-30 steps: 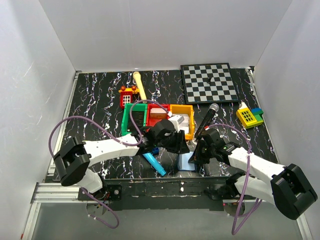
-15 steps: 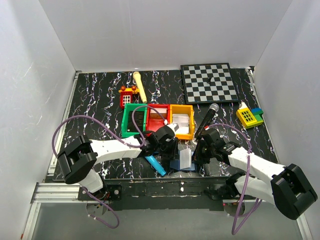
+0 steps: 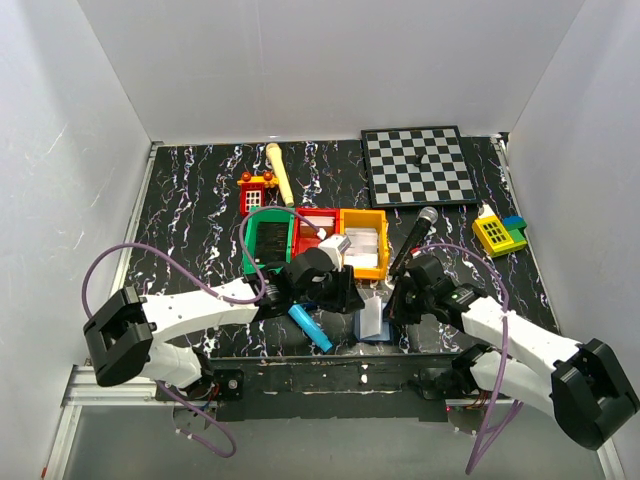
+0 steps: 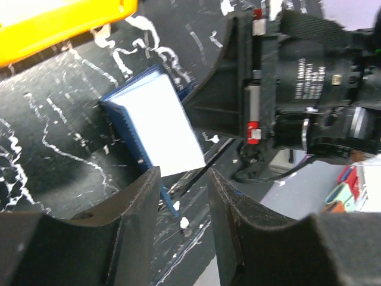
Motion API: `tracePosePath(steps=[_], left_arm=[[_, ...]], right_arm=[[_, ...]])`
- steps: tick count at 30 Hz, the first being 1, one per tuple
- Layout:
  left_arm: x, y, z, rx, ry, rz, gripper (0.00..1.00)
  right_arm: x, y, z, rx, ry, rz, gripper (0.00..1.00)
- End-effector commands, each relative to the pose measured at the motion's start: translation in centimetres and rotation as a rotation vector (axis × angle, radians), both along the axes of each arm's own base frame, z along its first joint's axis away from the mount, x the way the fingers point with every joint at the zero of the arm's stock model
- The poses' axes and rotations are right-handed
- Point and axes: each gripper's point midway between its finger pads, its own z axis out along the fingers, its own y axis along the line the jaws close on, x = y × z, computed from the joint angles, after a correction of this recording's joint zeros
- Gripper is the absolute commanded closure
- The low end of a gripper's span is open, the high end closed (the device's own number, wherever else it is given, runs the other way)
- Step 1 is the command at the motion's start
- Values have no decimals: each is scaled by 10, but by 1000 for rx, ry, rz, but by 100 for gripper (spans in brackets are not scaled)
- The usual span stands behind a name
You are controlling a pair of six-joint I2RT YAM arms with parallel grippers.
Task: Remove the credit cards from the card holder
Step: Place the card holder at the corner of the board.
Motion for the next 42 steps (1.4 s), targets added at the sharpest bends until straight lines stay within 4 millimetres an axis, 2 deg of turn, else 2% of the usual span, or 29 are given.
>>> tracePosePath(steps=[1, 11, 17, 21, 27, 31, 32, 36, 42], left_arm=[[-2, -12, 30, -115, -69, -65, 63], [-6, -22, 37, -142, -59, -107, 62], [-6, -23, 35, -141, -52, -112, 62], [-7, -22, 31, -132, -49, -112, 62], [-9, -20, 10, -92, -21, -118, 62], [-13, -16, -16, -39, 20, -119, 63], [-11, -20, -14, -55, 13, -120, 63], [-5, -17, -30, -6, 25, -81, 65], [-2, -2, -61, 127, 72, -22, 71]], right_arm=[[17, 17, 36, 93, -103, 30, 99], [16, 46, 53, 195, -101, 126, 99], [17, 61, 52, 196, -76, 156, 99], [19, 64, 44, 185, -45, 149, 99], [18, 65, 31, 171, -9, 133, 99], [19, 67, 28, 176, -2, 129, 99], [19, 67, 27, 175, 3, 130, 99], [19, 66, 26, 169, 1, 127, 99], [14, 59, 21, 151, 1, 126, 99]])
